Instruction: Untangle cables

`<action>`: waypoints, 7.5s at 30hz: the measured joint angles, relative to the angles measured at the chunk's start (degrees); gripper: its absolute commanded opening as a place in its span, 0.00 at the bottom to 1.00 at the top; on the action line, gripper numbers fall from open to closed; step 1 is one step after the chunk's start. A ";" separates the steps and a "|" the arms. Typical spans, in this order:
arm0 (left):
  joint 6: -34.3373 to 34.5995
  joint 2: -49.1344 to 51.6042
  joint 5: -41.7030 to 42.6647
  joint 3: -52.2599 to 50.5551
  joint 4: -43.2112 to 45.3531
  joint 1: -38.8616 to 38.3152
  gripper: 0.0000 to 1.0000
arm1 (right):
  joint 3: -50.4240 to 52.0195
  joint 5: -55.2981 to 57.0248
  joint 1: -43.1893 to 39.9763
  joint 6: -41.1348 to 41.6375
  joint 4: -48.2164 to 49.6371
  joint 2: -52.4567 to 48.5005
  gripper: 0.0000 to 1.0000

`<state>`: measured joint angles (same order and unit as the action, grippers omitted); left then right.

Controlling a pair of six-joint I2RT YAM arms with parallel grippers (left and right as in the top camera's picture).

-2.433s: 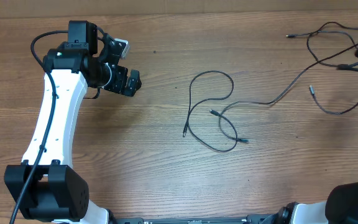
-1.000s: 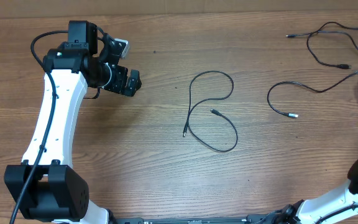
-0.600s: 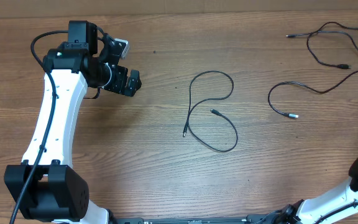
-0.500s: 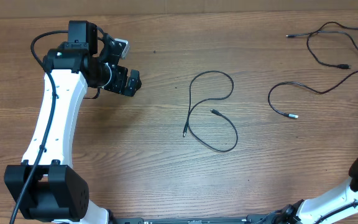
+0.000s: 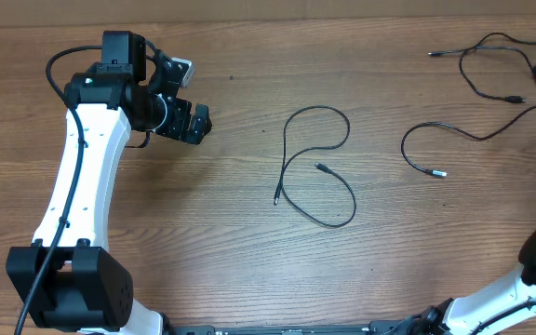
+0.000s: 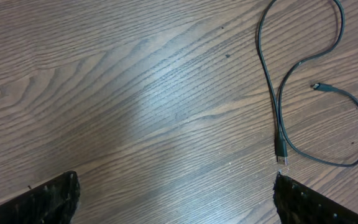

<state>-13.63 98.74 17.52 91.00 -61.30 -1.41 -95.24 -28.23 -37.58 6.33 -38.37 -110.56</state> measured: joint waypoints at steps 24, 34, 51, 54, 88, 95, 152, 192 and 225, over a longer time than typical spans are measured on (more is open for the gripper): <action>0.00 0.00 0.00 0.00 -0.02 0.00 1.00 | 0.00 6.27 26.03 -7.80 -11.30 0.00 1.00; 0.00 0.00 0.00 0.00 0.00 0.00 1.00 | 0.00 9.31 32.54 -7.87 -11.45 0.00 1.00; 0.00 0.00 0.00 0.00 -0.02 0.02 1.00 | 0.00 10.49 33.40 -7.87 -12.00 0.00 1.00; 0.00 0.00 0.00 0.00 -0.02 0.00 1.00 | 0.00 10.47 33.40 -7.87 -12.04 0.00 1.00; 0.00 0.00 0.00 0.00 0.00 0.00 1.00 | 0.55 10.49 33.40 -7.87 -12.02 0.00 1.00; 0.00 0.00 0.00 0.00 -0.02 0.00 1.00 | 0.55 10.49 33.40 -7.87 -12.04 0.00 1.00; 0.00 0.00 0.00 0.00 0.00 0.00 1.00 | 0.55 12.15 34.97 -15.41 -11.80 0.00 1.00; 0.00 0.00 0.00 0.00 0.00 0.00 1.00 | 0.55 11.98 34.97 -15.41 -10.29 0.00 1.00; 0.00 0.00 0.00 0.00 0.00 0.00 1.00 | 0.55 11.96 34.97 -15.39 -10.27 0.00 1.00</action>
<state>-13.63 98.74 17.52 91.00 -61.30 -1.41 -94.70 -16.27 -2.61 -9.06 -48.64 -110.56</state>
